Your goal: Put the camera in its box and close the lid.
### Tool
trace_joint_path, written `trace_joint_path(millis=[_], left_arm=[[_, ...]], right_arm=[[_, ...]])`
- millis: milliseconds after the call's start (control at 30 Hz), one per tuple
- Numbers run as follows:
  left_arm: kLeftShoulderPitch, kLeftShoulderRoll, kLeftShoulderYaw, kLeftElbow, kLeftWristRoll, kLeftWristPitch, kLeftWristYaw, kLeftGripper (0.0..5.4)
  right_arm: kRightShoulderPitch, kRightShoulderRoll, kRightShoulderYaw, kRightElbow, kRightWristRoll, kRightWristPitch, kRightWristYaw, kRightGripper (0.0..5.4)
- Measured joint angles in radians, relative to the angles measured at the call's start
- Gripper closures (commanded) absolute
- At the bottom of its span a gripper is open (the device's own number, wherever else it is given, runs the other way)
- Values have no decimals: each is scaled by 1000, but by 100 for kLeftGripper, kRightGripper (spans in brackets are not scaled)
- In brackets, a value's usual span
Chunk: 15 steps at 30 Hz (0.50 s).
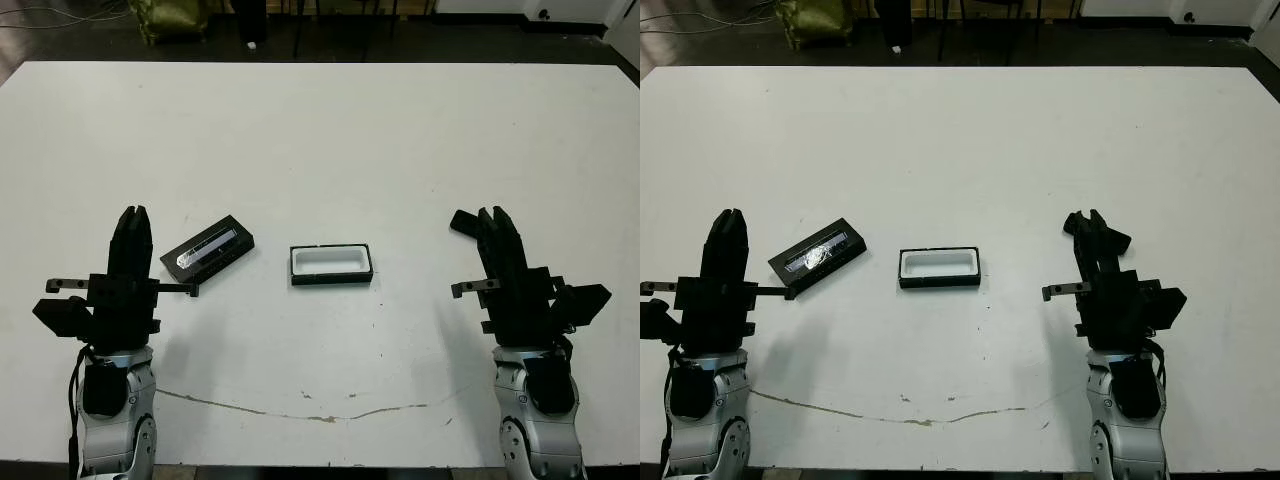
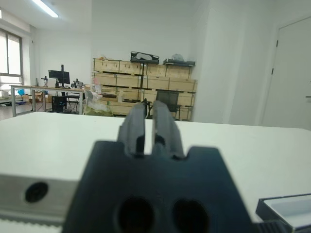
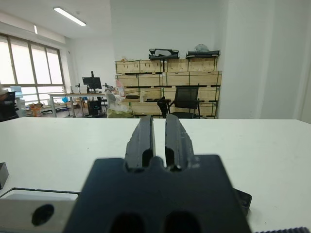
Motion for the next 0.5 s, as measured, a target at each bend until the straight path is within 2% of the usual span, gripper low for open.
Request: trace_joint_path(millis=[333, 500], left_arm=[[0, 0, -3, -7, -10, 2, -6, 539], [0, 0, -1, 0, -9, 0, -9, 539]], right_arm=[[3, 0, 1, -6, -23, 12, -16, 540], [3, 0, 1, -5, -11, 14, -11, 540]])
